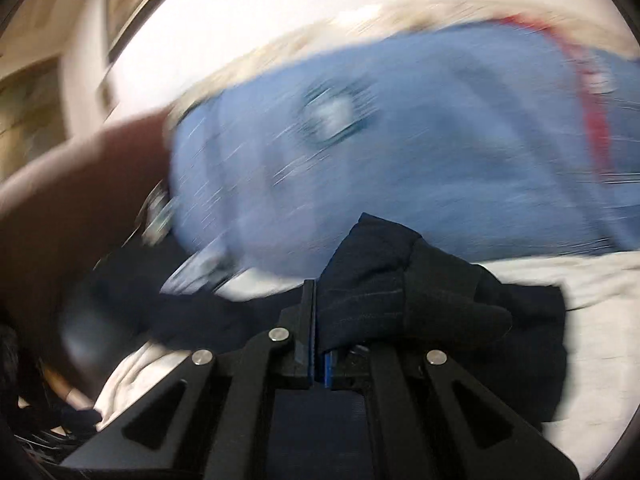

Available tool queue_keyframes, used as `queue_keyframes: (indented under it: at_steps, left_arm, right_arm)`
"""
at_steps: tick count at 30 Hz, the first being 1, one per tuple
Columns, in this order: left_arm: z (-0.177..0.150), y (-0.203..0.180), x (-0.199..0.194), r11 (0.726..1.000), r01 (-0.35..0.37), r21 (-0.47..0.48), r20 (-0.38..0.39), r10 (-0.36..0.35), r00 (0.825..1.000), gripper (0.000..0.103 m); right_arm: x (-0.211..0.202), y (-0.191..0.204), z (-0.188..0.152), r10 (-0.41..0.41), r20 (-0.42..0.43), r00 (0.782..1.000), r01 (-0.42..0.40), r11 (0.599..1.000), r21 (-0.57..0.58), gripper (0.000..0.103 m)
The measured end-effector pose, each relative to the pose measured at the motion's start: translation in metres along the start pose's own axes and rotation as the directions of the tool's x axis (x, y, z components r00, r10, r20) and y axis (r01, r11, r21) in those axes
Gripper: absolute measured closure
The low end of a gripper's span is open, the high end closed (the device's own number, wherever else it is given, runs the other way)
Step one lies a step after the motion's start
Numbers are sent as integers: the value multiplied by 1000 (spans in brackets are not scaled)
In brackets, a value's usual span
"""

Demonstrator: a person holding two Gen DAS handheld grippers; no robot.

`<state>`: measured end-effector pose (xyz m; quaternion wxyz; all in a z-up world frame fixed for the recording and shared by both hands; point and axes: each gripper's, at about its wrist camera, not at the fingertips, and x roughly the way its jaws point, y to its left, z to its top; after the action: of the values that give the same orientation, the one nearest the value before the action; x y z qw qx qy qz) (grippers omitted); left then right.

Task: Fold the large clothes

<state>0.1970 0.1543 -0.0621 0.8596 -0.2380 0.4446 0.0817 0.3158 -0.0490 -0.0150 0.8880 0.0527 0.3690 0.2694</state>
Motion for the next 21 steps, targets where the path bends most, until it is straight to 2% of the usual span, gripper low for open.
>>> queue_keyframes:
  at_steps: [3,5,6,8,9,10,11,13,15,18,21]
  left_arm:
    - [7,23,4,999,-27,-23,8,28,1000,1]
    - [12,36,9,999,-40,-36,7,41,999,1]
    - [12,41,10,998,-44,-41,6,44,999,1]
    - [14,49,15,998,-51,-47,8,52,999,1]
    - [14,52,18,997,-61,-49,5,61,998,1]
    - [15,54,21,996,-64,-55,2,64,998,1]
    - [15,55,21,996,-62,-60,2,62,998,1]
    - [16,55,24,997,-46,-68,12,47,999,1]
    - [17,47,26,998,-16,-54,39,18,999,1]
    - [20,18,36,998,61,13,55,-61,997,1]
    - [17,-32,64,970,207,128,9,-210,978,1]
  right_arm:
    - [65,46,-35,30,-148,989,-44,994,-96,100]
    - [99,67,-61,17,-252,968,-60,985,-165,100]
    - [113,76,-75,-8,-317,948,-55,981,-187,96]
    - [123,85,-92,-13,-383,923,-66,979,-192,79]
    - [121,88,-96,22,-391,920,-107,974,-198,57]
    - [114,91,-97,39,-379,924,-130,967,-219,41]
    - [106,93,-97,29,-358,933,-123,962,-243,37]
    - [81,84,-91,63,-305,950,-132,968,-212,35]
    - [47,54,-80,91,-203,975,-110,990,-87,36]
    - [19,5,-68,13,-135,991,-3,997,76,35]
    - [0,-50,-63,-102,-120,988,124,973,195,35]
